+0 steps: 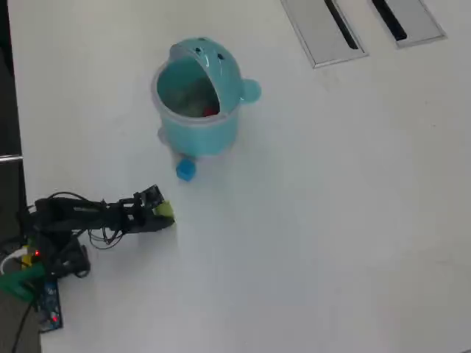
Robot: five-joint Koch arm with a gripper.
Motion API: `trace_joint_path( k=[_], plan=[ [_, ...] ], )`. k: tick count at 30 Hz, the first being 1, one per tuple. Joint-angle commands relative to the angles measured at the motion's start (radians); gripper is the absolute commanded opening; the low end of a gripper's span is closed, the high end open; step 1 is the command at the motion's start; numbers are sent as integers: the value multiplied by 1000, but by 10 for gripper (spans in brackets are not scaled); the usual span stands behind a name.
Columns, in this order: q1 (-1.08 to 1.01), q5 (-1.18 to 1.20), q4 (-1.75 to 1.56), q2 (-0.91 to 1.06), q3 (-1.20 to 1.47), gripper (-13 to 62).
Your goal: Grasp RGB lego blocks and put them in the bin one by one.
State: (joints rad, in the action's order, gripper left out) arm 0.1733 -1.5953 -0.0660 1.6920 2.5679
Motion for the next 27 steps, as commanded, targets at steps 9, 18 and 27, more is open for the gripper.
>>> trace_joint_path(
  k=[9,18,27],
  plan=[
    [-5,23,-97,-14,-69,196],
    [48,170,-206,23,-83,103],
    [107,368,-488,89,-149,103]
  ],
)
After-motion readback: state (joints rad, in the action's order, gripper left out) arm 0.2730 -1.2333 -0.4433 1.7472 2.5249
